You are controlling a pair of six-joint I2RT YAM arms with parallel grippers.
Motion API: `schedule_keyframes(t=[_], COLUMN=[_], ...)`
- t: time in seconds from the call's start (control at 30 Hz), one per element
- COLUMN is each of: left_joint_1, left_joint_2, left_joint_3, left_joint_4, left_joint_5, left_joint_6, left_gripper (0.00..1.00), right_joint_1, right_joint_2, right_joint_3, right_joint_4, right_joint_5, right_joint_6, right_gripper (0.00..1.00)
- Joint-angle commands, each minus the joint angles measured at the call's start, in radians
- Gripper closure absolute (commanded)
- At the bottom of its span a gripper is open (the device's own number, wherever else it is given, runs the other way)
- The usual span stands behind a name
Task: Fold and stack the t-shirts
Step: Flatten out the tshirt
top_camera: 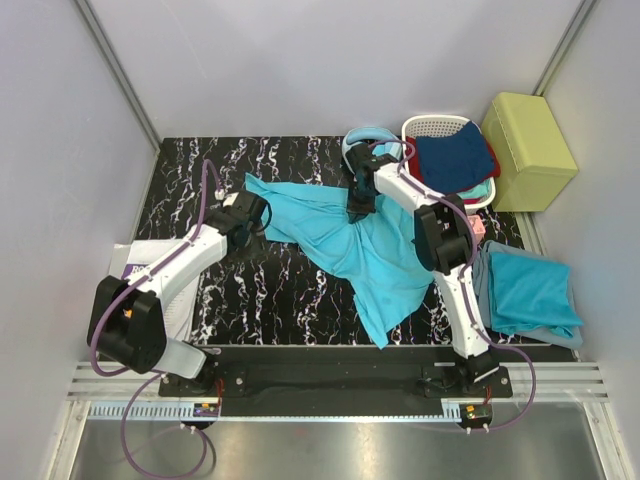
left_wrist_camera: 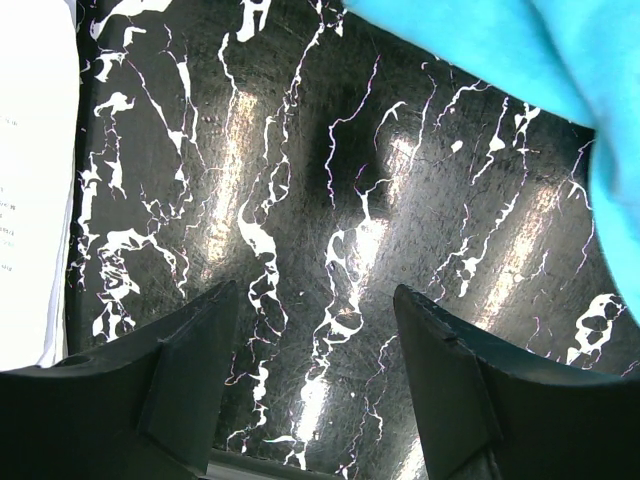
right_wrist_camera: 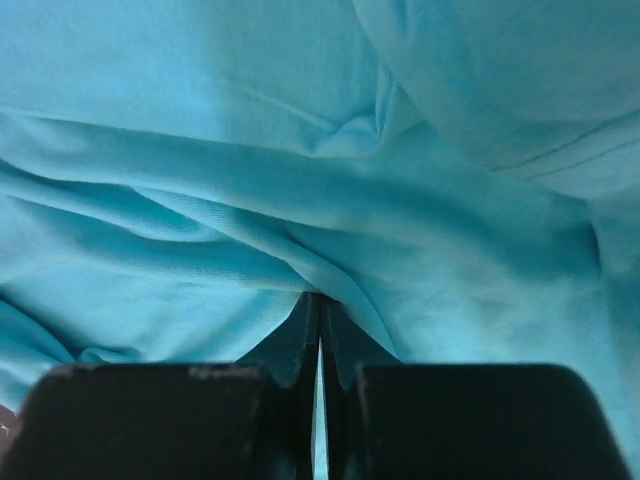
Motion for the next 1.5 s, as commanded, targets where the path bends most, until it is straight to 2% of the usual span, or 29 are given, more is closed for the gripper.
schedule_keyframes(t=[0.0, 0.03, 0.27, 0.4, 0.5, 0.53, 0.63, 0.77, 1.07, 1.47], left_joint_1=[-0.002, -0.002, -0.001, -0.002, -0.004, -0.004, -0.007, -0.013, -0.034, -0.037], left_joint_2=[-0.025, -0.025, 0.024, 0.073, 0.072, 0.064, 0.046, 0.043, 0.017, 0.012], left_joint_3=[-0.003, -0.005, 0.044, 0.09, 0.077, 0.064, 0.045, 0.037, 0.008, -0.015], left_joint_4=[0.012, 0.012, 0.035, 0.039, 0.056, 0.059, 0.07, 0.079, 0.078, 0.085], left_joint_5=[-0.016, -0.018, -0.033, 0.01, 0.047, 0.051, 0.059, 0.068, 0.065, 0.077], left_joint_6=[0.011, 0.009, 0.042, 0.036, 0.019, 0.017, 0.011, 0.012, 0.009, 0.02], left_gripper=[0.32, 0.32, 0.31, 0.32, 0.33, 0.33, 0.33, 0.33, 0.34, 0.34], right_joint_1=[0.035, 0.051, 0.192, 0.236, 0.295, 0.305, 0.341, 0.382, 0.591, 0.586], right_joint_2=[-0.1, -0.12, -0.301, -0.453, -0.597, -0.634, -0.772, -0.864, -0.794, -0.655], right_joint_3=[-0.03, -0.034, -0.09, -0.177, -0.355, -0.46, -0.661, -0.817, -0.866, -0.89], right_joint_4=[0.041, 0.045, 0.039, -0.035, -0.061, -0.067, -0.075, -0.08, -0.087, 0.017], right_joint_5=[0.018, 0.022, 0.061, 0.11, 0.17, 0.183, 0.177, 0.171, 0.203, 0.253], right_joint_6=[-0.029, -0.043, -0.057, -0.026, 0.004, 0.021, 0.106, 0.187, 0.242, 0.264], right_gripper=[0.84, 0.74, 0.55, 0.53, 0.53, 0.54, 0.55, 0.58, 0.58, 0.59])
